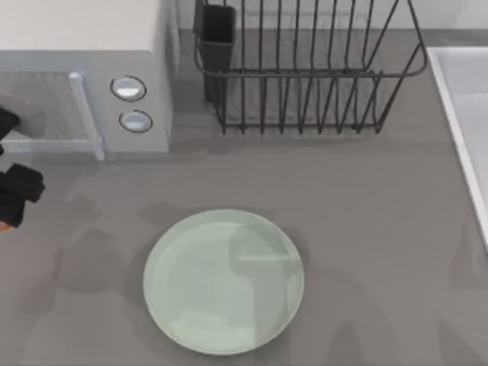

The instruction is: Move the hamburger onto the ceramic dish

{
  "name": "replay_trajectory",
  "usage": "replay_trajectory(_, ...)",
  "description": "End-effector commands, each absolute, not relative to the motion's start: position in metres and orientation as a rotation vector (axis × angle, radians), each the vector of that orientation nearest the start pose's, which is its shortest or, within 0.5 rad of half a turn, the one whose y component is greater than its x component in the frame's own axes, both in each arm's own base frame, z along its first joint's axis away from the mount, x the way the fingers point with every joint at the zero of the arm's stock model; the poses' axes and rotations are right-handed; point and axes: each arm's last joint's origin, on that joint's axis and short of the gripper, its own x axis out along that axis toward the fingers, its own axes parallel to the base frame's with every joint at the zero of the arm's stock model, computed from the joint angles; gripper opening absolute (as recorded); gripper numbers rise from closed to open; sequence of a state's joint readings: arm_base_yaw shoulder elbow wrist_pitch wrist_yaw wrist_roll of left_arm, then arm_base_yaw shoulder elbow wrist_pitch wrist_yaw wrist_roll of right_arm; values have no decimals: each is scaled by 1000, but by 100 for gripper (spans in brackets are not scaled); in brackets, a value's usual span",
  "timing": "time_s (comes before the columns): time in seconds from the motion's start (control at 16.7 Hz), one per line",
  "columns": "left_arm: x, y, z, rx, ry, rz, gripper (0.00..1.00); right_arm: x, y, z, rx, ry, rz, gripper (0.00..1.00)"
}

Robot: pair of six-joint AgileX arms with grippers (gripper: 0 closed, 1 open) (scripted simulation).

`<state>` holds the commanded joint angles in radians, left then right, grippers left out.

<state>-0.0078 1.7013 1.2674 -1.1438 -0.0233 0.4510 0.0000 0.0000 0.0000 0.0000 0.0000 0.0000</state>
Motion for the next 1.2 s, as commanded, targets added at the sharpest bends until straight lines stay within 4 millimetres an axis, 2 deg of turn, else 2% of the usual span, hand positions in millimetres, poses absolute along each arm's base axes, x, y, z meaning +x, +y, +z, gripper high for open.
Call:
replay_trajectory(0.36, 293, -77, 192, 88, 1713, -16, 0, 106, -1, 160, 0, 0, 0, 100)
replay_trajectory(0.66, 269, -136, 164, -169, 1817, 447, 0, 106, -1, 160, 0, 0, 0, 100)
replay_trajectory(0.96, 252, -182, 150, -437, 1690, 931, 0, 106, -1, 160, 0, 0, 0, 100)
replay_trajectory(1.2, 251, -214, 158, -722, 1469, 1146, 0, 106, -1, 160, 0, 0, 0, 100)
